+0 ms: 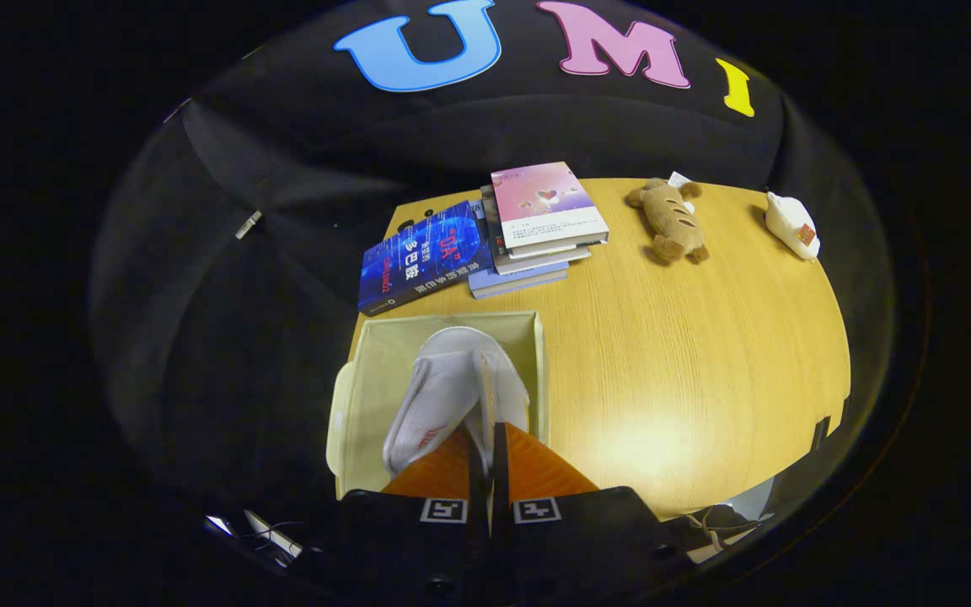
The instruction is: Open the storage box then place both shoes into the box .Put the left shoe in first, then the right shoe, with the right side of both shoes facing outward in a uniform manner.
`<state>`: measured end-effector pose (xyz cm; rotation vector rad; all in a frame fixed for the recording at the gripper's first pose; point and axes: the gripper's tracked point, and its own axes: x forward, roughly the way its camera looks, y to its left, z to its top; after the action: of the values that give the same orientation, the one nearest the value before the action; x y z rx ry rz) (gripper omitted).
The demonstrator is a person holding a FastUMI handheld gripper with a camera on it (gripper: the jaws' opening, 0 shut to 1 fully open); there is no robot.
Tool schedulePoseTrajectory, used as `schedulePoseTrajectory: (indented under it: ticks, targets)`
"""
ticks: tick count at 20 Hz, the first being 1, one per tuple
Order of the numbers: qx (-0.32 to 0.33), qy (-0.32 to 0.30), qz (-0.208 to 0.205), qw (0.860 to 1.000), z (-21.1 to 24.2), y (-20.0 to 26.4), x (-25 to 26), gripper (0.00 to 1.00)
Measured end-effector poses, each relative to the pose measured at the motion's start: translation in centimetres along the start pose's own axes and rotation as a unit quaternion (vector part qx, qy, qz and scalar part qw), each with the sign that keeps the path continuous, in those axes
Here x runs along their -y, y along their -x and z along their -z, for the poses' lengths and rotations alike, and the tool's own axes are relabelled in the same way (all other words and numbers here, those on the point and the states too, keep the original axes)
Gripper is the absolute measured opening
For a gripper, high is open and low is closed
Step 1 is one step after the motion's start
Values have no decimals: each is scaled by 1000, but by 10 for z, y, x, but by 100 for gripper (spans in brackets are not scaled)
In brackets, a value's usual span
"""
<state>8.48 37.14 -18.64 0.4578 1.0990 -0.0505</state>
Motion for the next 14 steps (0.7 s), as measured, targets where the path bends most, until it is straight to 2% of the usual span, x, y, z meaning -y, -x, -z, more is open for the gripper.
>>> schedulePoseTrajectory:
  ticks: [4, 8, 9, 10, 14]
  targets:
    - [-32, -6, 14, 999, 26, -23, 4, 5]
    - [-34, -5, -26, 999, 27, -22, -18, 9]
    - [-27, 2, -31, 999, 25, -19, -21, 13]
    - [-26, 5, -36, 999, 24, -18, -23, 25]
    - [-34, 14, -51, 998, 33, -15, -26, 56]
